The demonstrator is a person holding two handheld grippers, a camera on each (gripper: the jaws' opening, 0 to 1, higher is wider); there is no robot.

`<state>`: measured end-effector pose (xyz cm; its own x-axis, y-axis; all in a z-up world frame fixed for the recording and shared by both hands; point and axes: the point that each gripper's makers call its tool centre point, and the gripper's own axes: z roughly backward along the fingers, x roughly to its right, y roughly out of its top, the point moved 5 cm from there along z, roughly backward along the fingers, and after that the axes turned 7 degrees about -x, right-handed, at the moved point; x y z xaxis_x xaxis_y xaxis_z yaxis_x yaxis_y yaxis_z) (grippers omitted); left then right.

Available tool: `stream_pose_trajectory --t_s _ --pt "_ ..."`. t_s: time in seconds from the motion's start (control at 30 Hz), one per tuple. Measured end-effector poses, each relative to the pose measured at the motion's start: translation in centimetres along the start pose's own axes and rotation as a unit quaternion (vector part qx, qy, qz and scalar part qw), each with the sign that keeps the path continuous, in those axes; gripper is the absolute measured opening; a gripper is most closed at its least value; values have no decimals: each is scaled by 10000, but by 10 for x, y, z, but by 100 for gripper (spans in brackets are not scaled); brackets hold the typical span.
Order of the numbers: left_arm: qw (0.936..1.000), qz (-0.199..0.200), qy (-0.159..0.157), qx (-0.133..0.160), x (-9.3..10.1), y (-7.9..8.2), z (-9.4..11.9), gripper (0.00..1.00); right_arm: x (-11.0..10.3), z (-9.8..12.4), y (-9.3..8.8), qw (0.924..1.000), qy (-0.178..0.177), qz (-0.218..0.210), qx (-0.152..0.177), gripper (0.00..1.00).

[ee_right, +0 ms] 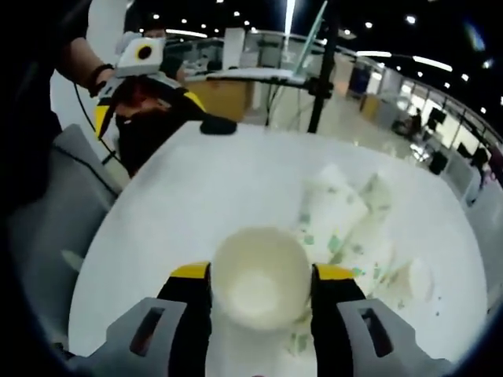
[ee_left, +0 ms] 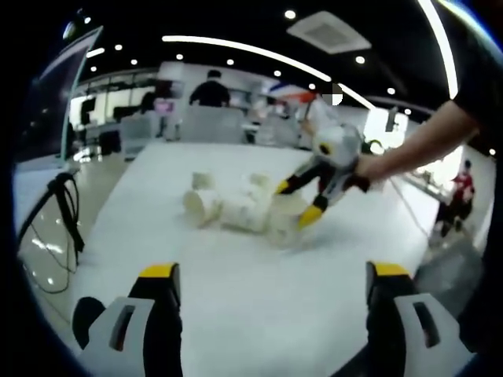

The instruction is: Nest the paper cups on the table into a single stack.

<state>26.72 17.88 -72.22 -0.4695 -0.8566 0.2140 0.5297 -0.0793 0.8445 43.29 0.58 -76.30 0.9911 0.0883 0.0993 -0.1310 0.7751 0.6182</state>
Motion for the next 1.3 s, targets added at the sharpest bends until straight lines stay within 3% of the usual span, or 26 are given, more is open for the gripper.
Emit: stream_pose_trajectory --t_s 0.63,1.3 --pt "9999 -73 -90 35 3 6 1 97 -15 22 10 9997 -148 -96 180 44" --pt "9995 -219 -214 9 7 7 9 96 -65 57 26 9979 -291 -168 554 43"
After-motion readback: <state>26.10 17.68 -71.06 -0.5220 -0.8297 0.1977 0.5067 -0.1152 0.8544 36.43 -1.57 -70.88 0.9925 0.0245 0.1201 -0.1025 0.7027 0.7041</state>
